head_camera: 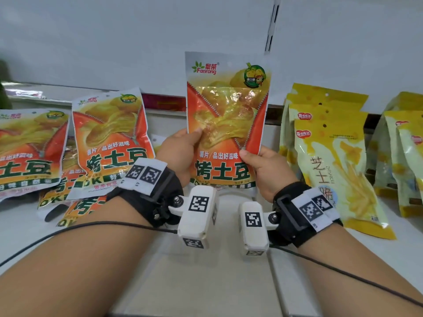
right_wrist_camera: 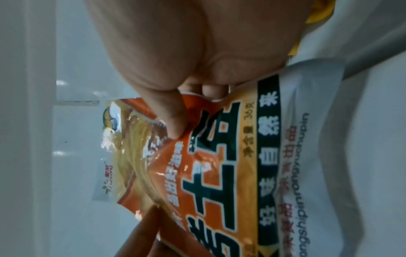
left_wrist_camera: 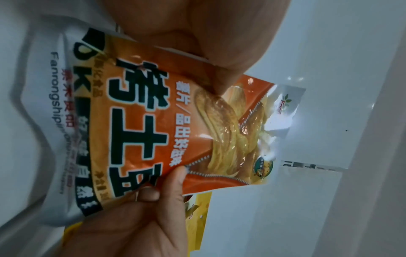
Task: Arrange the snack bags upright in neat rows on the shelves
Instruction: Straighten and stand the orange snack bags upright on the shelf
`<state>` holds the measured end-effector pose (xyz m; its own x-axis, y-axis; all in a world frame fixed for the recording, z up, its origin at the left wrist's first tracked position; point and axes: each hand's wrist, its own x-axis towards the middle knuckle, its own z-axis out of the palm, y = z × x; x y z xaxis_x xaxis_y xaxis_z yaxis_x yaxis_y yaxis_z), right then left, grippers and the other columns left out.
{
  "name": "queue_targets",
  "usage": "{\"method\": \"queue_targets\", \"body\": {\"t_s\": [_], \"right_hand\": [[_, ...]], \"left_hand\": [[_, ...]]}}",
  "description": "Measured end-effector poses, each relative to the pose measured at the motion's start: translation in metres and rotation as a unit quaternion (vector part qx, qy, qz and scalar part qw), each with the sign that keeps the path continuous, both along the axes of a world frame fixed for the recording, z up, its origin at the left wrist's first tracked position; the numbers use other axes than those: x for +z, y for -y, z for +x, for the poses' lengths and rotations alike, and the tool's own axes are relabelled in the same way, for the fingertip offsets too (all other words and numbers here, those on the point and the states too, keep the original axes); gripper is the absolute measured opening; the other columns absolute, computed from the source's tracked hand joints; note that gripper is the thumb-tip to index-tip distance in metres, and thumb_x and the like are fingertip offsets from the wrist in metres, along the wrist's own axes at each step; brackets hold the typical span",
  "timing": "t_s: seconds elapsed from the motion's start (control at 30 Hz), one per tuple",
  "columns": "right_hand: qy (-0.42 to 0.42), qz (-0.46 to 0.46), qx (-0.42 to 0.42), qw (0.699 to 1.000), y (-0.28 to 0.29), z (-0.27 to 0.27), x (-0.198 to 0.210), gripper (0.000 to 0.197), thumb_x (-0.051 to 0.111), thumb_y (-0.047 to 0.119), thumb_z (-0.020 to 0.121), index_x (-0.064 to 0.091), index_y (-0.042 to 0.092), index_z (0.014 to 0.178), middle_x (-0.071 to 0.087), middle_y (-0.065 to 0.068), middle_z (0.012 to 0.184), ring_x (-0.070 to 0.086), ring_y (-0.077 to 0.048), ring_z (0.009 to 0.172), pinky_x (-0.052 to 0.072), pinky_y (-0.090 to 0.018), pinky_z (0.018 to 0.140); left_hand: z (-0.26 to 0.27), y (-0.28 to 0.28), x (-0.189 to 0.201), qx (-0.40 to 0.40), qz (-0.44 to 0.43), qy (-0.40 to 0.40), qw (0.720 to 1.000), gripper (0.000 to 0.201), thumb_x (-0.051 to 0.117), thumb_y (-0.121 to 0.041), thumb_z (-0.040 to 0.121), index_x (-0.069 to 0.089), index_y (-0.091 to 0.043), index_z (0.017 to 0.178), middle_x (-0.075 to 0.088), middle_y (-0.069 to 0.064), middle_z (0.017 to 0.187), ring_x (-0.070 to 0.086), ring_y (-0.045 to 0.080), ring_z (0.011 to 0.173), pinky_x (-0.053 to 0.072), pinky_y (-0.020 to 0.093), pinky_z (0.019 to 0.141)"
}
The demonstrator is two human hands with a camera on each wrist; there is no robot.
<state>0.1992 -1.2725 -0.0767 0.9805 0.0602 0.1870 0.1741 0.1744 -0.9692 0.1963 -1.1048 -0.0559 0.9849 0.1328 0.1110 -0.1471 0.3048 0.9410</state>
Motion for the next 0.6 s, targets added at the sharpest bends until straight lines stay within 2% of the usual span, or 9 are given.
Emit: {"method": "queue_targets", "body": {"t_s": [0.07,0.17,0.27,0.33,0.37,0.43,0.5,0.57,0.6], "right_hand": [[-0.002,0.002,-0.013,1.0,0.002,0.002,-0.002,0.006,0.06,0.012,0.088,0.064,0.017,0.089,0.073,-0.003,0.084,0.07,-0.019,0.079,0.056,-0.033,0.069],[0.004,0.033,-0.015,0.999,0.003,0.005,-0.002,0.006,0.059,0.013,0.089,0.064,0.017,0.091,0.073,-0.004,0.085,0.07,-0.019,0.076,0.058,-0.034,0.067],[0.008,0.052,-0.002,0.999,0.001,0.004,-0.004,0.005,0.06,0.015,0.089,0.064,0.015,0.092,0.073,-0.003,0.082,0.071,-0.017,0.074,0.058,-0.031,0.063],[0.012,0.053,0.019,0.998,0.002,0.003,-0.005,0.008,0.063,0.016,0.086,0.065,0.015,0.093,0.074,-0.002,0.081,0.071,-0.016,0.074,0.057,-0.028,0.061],[0.016,0.049,0.034,0.998,0.004,0.002,-0.006,0.011,0.065,0.016,0.084,0.065,0.014,0.094,0.074,-0.001,0.082,0.071,-0.015,0.075,0.056,-0.025,0.061],[0.023,0.019,0.066,0.997,0.006,0.001,-0.006,0.018,0.069,0.013,0.078,0.065,0.015,0.096,0.074,0.003,0.084,0.07,-0.008,0.077,0.053,-0.017,0.061],[0.011,-0.033,0.097,0.995,0.008,0.0,-0.008,0.027,0.07,0.005,0.076,0.062,0.018,0.098,0.073,0.006,0.088,0.069,-0.007,0.082,0.053,-0.016,0.065],[-0.011,-0.082,0.114,0.99,0.008,0.001,-0.011,0.034,0.072,0.002,0.075,0.059,0.02,0.1,0.072,0.004,0.092,0.068,-0.012,0.088,0.052,-0.023,0.067],[-0.02,-0.099,0.116,0.988,0.008,0.0,-0.011,0.034,0.072,0.004,0.074,0.058,0.022,0.1,0.072,0.005,0.091,0.068,-0.012,0.087,0.052,-0.025,0.063]], "left_hand": [[-0.001,0.0,-0.006,-0.007,0.006,0.007,1.0,0.013,0.052,-0.019,0.096,0.062,-0.011,0.092,0.074,0.008,0.079,0.071,0.021,0.066,0.057,0.031,0.056],[-0.002,-0.002,-0.02,-0.026,0.09,0.006,0.996,0.015,0.056,-0.023,0.093,0.065,-0.011,0.094,0.075,0.009,0.087,0.071,0.025,0.076,0.057,0.032,0.065],[-0.005,-0.009,-0.028,-0.048,0.14,-0.007,0.989,0.018,0.058,-0.026,0.092,0.067,-0.011,0.097,0.075,0.007,0.086,0.069,0.02,0.069,0.047,0.019,0.046],[-0.005,-0.01,-0.029,-0.038,0.148,-0.002,0.988,0.019,0.058,-0.026,0.093,0.067,-0.012,0.099,0.076,0.006,0.085,0.07,0.015,0.066,0.045,0.017,0.044],[-0.005,-0.01,-0.029,-0.033,0.151,0.002,0.988,0.019,0.057,-0.027,0.094,0.067,-0.013,0.101,0.076,0.005,0.086,0.071,0.015,0.068,0.048,0.018,0.048],[-0.004,-0.01,-0.03,-0.019,0.156,0.009,0.988,0.02,0.055,-0.032,0.095,0.067,-0.018,0.103,0.076,0.004,0.091,0.072,0.019,0.081,0.055,0.03,0.07],[-0.005,-0.011,-0.031,-0.004,0.162,0.013,0.987,0.023,0.056,-0.04,0.092,0.067,-0.023,0.103,0.075,0.003,0.095,0.071,0.024,0.091,0.052,0.043,0.089],[-0.006,-0.011,-0.031,0.002,0.177,0.018,0.984,0.029,0.056,-0.049,0.085,0.067,-0.028,0.102,0.075,0.001,0.096,0.071,0.025,0.094,0.05,0.047,0.094],[-0.007,-0.011,-0.031,0.006,0.186,0.019,0.982,0.031,0.055,-0.052,0.082,0.066,-0.029,0.1,0.075,0.002,0.097,0.071,0.025,0.093,0.05,0.047,0.094]]}}
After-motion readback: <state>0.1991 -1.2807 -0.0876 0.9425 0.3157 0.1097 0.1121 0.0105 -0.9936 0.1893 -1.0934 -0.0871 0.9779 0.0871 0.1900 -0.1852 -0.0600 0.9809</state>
